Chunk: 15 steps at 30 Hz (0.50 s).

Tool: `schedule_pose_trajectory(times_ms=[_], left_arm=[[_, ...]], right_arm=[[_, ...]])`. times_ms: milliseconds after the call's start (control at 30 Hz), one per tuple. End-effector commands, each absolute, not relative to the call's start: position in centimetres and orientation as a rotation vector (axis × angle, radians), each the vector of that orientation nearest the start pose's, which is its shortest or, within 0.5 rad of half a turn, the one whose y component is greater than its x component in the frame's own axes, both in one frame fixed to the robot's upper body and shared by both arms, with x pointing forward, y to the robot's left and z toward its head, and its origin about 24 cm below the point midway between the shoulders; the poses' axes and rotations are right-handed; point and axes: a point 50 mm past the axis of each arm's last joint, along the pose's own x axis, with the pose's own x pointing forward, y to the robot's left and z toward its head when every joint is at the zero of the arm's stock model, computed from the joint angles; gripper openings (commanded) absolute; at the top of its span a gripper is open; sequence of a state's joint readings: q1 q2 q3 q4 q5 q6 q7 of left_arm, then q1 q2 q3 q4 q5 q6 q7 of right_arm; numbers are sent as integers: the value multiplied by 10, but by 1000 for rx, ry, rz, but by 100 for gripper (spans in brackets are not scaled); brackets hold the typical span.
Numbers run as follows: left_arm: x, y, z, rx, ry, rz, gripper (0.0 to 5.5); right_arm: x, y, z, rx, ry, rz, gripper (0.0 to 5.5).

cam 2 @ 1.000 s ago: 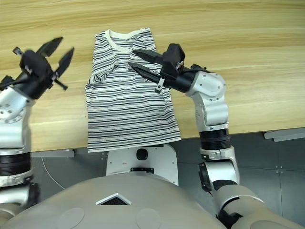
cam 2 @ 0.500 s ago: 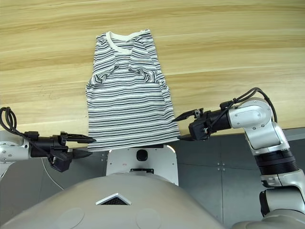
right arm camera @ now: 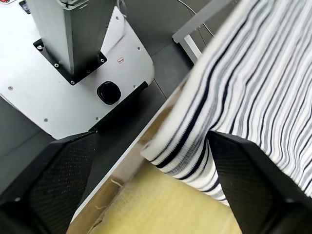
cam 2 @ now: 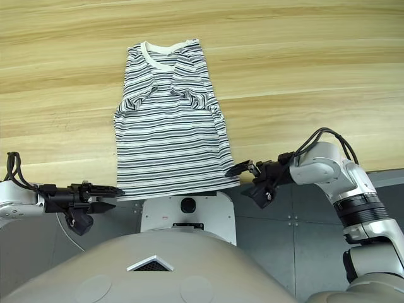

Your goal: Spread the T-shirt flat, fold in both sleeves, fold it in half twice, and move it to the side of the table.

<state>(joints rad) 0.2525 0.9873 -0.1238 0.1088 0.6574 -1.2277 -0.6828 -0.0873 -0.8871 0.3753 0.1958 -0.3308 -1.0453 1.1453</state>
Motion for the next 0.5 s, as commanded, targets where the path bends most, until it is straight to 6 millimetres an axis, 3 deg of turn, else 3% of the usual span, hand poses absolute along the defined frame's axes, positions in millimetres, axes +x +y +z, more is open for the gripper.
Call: schedule_pose_trajectory(times_ms=[33, 500], left_arm=[[137, 244, 31, 1534, -211, -1708, 329], [137, 221, 23, 1480, -421, -1632, 329]], right_arm=[[184, -204, 40, -1395, -153, 1874, 411], [184, -192, 35, -1345, -321, 1850, 411]])
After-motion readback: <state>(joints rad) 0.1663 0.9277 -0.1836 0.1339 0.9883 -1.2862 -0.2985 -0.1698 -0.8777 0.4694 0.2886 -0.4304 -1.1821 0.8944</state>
